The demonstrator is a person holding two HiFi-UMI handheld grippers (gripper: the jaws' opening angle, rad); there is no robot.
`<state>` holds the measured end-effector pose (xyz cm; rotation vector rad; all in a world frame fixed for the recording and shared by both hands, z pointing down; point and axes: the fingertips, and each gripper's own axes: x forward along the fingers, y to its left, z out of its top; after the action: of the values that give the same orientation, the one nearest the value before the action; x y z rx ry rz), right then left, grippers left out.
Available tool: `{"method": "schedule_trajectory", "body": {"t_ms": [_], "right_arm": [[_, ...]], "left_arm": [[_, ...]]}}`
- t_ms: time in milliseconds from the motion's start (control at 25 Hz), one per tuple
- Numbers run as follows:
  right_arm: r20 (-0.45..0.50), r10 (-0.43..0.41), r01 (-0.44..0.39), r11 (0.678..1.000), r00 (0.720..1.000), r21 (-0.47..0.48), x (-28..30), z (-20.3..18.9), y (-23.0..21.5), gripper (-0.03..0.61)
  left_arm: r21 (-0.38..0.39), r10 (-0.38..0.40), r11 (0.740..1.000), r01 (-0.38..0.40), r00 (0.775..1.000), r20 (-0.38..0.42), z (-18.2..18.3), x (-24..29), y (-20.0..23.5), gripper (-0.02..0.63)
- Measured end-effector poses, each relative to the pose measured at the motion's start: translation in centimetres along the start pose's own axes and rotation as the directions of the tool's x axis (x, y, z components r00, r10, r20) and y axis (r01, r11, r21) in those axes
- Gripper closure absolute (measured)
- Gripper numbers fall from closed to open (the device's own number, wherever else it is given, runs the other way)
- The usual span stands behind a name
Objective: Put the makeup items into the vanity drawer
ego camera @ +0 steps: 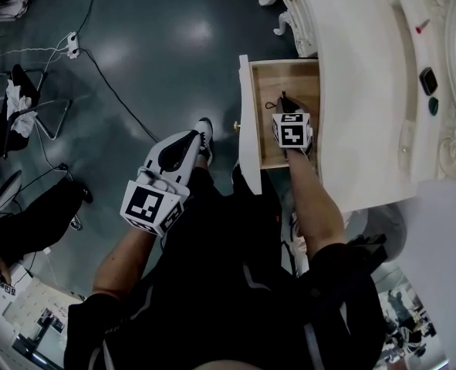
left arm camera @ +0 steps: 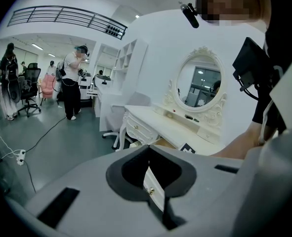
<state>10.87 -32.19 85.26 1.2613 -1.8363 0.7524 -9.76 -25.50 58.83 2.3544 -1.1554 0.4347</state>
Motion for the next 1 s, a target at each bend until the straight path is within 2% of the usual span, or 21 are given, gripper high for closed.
{"method": "schedule_trajectory", "body": {"t_ms": [200, 240, 320, 480, 680, 880, 1000], "right_arm": [[-0.003, -0.008, 0.008, 1.000, 1.000, -0.010, 0.1, 0.1, 0.2, 0.552], [-0.005, -0.012, 0.012, 1.000, 1.000, -0.012, 0.1, 0.2, 0.2, 0.538], [-0.005, -0.015, 0.015, 1.000, 1.000, -0.017, -0.3, 0.8, 0.2, 0.455], [0.017, -0.005, 0.005, 1.000, 1.000, -0.028, -2.6, 2.4, 1.4, 0.456], [0.088, -0.015, 0.019, 0.999, 0.996, -0.044, -6.7, 5.2, 1.6, 0.457], [0.159, -0.060, 0.061, 0.998, 0.985, -0.001, -11.9, 7.9, 1.0, 0.462], [0.220, -0.065, 0.066, 0.998, 0.973, 0.001, -15.6, 10.2, 1.1, 0.466]], "left_arm": [[-0.002, -0.003, 1.000, 0.003, 1.000, 0.002, 0.1, -0.3, 0.1, 0.610], [0.000, -0.003, 1.000, 0.003, 1.000, 0.003, 0.1, -0.3, 0.2, 0.610], [0.005, -0.004, 1.000, 0.003, 1.000, 0.007, 0.1, -0.3, 0.3, 0.609], [0.012, -0.051, 0.999, 0.050, 0.999, 0.012, 1.0, -0.6, -0.4, 0.609], [0.044, -0.117, 0.992, 0.115, 0.991, 0.057, 4.2, -0.7, -1.5, 0.610], [0.101, -0.192, 0.978, 0.184, 0.979, 0.072, 7.2, -1.3, -2.3, 0.609], [0.109, -0.217, 0.972, 0.207, 0.972, 0.088, 8.7, -1.7, -2.4, 0.609]]}}
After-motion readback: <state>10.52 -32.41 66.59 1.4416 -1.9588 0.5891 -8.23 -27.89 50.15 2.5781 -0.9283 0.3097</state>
